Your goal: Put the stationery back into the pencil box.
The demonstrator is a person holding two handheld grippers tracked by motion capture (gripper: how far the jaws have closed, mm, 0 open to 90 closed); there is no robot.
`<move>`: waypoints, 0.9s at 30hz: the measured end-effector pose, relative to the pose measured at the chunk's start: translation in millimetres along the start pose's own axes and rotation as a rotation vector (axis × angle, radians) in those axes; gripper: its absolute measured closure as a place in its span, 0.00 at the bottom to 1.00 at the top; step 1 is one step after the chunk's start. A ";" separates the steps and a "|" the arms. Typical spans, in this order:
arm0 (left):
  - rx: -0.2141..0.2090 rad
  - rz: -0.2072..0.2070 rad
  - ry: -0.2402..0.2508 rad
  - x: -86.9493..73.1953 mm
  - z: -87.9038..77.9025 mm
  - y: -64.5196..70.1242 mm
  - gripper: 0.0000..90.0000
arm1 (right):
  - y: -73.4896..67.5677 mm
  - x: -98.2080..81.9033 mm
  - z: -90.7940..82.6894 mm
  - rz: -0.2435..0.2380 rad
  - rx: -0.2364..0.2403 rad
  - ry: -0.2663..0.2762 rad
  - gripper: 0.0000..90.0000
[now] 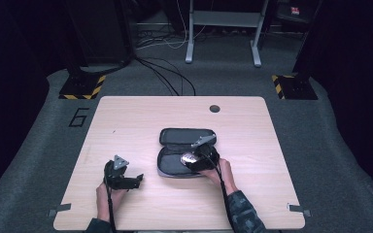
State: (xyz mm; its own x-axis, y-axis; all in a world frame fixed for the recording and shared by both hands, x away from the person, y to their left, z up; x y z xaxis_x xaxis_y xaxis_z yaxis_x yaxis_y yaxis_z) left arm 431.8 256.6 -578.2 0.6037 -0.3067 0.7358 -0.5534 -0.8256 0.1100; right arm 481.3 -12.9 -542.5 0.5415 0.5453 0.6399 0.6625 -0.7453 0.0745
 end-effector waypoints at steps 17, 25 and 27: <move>0.000 0.002 -0.001 0.0 -0.1 0.0 0.06 | 25.5 -33.5 -87.4 0.034 -0.071 0.119 0.07; -0.001 0.005 -0.003 -0.1 -0.3 -0.1 0.06 | 50.4 -87.8 -96.9 0.074 -0.143 0.091 0.05; 0.000 0.004 -0.002 0.0 -0.2 -0.1 0.06 | 57.7 -104.1 -96.4 0.103 -0.159 0.074 0.05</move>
State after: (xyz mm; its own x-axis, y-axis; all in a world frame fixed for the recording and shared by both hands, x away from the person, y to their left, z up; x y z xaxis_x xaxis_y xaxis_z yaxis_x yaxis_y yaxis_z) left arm 431.7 256.7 -578.1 0.6027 -0.3105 0.7350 -0.5558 -0.8243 0.1075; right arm 413.3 -149.7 -531.1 0.5584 0.4380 0.7046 0.5124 -0.8500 0.1223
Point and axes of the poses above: each handheld gripper's, and its own axes: z roughly forward along the jaws, x roughly out of its top, y roughly to its right, the point moved 7 cm from there along z, roughly forward along the jaws, and after that the axes turned 10 degrees about -x, right-handed, at the moved point
